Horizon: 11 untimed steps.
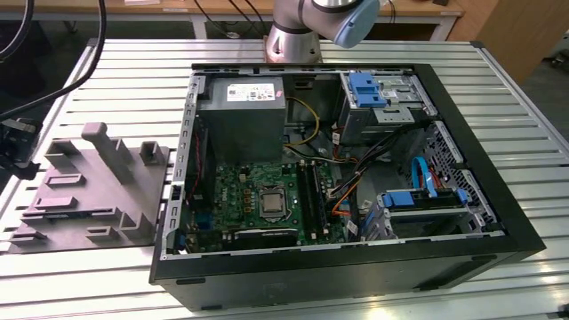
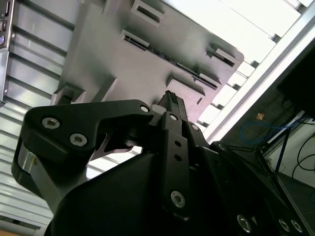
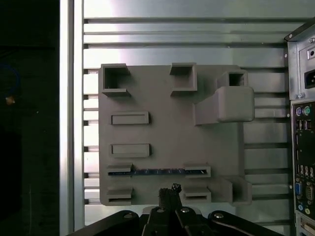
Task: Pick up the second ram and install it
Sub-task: 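Reach for the second ram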
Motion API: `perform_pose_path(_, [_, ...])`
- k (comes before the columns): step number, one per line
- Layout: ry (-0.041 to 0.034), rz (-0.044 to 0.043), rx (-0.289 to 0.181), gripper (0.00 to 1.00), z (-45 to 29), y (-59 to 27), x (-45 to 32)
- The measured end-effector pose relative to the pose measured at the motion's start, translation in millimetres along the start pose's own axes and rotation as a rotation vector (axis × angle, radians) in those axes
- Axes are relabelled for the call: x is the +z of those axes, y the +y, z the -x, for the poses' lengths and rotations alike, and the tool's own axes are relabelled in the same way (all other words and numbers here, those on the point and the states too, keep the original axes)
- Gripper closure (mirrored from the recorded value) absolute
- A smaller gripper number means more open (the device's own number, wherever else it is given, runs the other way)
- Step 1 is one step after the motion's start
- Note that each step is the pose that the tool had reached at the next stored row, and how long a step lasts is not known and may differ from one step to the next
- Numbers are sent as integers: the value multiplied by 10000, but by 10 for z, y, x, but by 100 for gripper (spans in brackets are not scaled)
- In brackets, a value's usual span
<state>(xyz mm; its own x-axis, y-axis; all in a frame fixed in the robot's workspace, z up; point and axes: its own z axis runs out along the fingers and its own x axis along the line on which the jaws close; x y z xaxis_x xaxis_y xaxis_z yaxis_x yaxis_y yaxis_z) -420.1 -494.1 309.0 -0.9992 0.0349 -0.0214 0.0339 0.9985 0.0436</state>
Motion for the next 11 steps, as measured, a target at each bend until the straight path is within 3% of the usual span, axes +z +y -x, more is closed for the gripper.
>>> perform_pose_path(11, [13,-2,1,90,-3,-70,112])
